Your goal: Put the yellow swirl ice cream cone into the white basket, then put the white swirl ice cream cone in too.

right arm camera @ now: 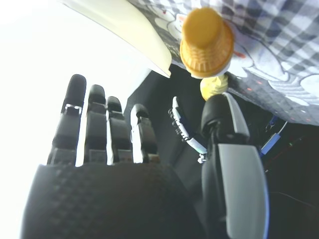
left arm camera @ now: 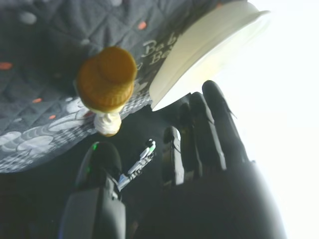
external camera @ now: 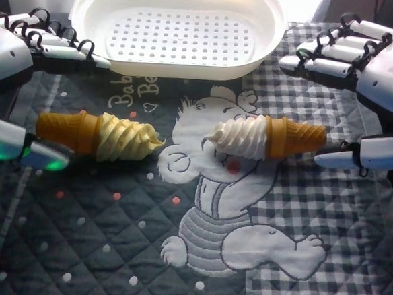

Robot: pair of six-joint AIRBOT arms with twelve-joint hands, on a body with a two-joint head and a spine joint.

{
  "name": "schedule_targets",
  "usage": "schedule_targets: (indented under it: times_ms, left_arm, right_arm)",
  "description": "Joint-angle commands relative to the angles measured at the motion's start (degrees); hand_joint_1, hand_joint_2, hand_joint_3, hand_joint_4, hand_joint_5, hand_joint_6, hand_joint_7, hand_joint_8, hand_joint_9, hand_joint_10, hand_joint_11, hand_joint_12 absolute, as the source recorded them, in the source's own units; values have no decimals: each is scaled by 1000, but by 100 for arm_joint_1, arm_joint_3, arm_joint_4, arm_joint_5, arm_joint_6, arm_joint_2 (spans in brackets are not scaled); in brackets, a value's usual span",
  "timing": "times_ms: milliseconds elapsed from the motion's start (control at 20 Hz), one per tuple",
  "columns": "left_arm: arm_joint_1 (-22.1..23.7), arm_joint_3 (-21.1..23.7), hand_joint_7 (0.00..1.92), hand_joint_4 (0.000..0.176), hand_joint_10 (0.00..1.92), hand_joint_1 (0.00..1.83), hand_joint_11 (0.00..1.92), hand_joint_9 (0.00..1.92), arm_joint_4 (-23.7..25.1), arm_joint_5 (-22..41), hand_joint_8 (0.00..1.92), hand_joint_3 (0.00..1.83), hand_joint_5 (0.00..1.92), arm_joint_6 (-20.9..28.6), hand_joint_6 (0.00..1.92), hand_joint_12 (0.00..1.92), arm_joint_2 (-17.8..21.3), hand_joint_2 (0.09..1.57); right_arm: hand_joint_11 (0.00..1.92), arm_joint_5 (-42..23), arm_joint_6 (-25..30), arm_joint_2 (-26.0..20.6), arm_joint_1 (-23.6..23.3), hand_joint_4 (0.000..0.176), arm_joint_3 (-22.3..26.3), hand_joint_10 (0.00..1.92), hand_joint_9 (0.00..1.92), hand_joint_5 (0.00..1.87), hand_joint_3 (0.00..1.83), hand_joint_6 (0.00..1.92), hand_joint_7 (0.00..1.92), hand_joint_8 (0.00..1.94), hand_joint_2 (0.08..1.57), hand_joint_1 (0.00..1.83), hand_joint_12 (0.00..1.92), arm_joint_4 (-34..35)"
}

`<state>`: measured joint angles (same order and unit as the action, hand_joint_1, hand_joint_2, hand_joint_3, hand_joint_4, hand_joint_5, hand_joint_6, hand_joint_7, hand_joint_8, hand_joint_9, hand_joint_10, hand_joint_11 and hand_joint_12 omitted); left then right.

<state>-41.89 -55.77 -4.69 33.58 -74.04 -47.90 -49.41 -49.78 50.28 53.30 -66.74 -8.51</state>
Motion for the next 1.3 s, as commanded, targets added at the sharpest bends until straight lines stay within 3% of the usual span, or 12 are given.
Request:
schedule_targets:
  times_ms: [0,250,350,400,450,750,950,1000,1050,1100,1150,1250]
  left_arm:
    - [67,-44,361,120,17,772,49,358,-25,609,1,2,398,-3,1,825,-55,797]
    - [223,-335,357,132,8,777,82,366,113,34,0,0,376,-5,0,863,-417,745]
    - [262,-490,355,171,1,736,112,363,113,-181,0,0,312,-5,0,775,-586,745]
    - [289,-582,354,175,0,744,109,358,113,-312,0,0,306,-4,0,759,-682,745]
    - [317,-694,381,159,12,758,132,388,112,-454,10,0,341,-4,13,764,-805,737]
    - [439,-1201,570,63,17,816,298,636,48,-888,10,0,542,-3,7,1007,-1427,758]
    - [461,-1272,870,9,64,908,436,902,2,-884,22,2,794,-3,12,1227,-1574,801]
    - [470,-1277,1093,0,562,990,533,909,2,-887,25,0,978,-3,2,1455,-1589,896]
    - [477,-1281,1227,30,1203,1101,639,840,2,-892,198,0,1193,-3,407,1703,-1592,986]
    - [488,-1281,1100,0,1643,1176,775,834,3,-889,917,0,1217,-4,535,1877,-1592,1007]
    - [519,-1281,985,0,1774,1192,831,842,4,-880,1268,1,1197,-4,607,1912,-1582,1018]
    - [590,-1257,967,0,1669,1195,832,880,13,-834,1196,0,1180,-5,644,1866,-1525,1024]
  right_arm:
    - [36,-680,7,7,-84,83,-13,3,282,261,0,0,254,0,999,610,737,151]
    - [37,-772,86,18,-84,133,-8,7,205,182,0,0,136,0,946,642,743,105]
    - [7,-886,199,17,-84,141,-8,1,202,110,0,0,105,0,927,630,863,68]
    - [1,-929,231,17,-84,153,-9,0,186,89,0,0,91,0,918,645,846,54]
    - [0,-956,248,17,-84,165,-8,0,179,75,0,0,85,0,912,631,838,35]
    - [21,-973,254,18,-84,168,-12,7,165,66,2,2,79,5,927,612,708,19]
    - [45,-976,254,24,-84,176,-13,2,156,59,0,0,87,4,927,573,566,19]
    - [50,-976,254,29,-84,168,-13,5,164,59,0,1,100,9,929,571,566,19]
    - [54,-974,254,32,-84,174,-12,6,168,56,0,0,103,9,926,567,568,19]
    - [51,-974,254,33,-84,168,-12,4,164,57,0,1,99,6,930,584,568,19]
    - [64,-973,254,33,-84,168,-12,9,180,60,1,2,109,8,933,589,575,20]
    - [86,-970,254,32,-84,154,-12,13,205,83,7,7,142,13,951,583,579,20]
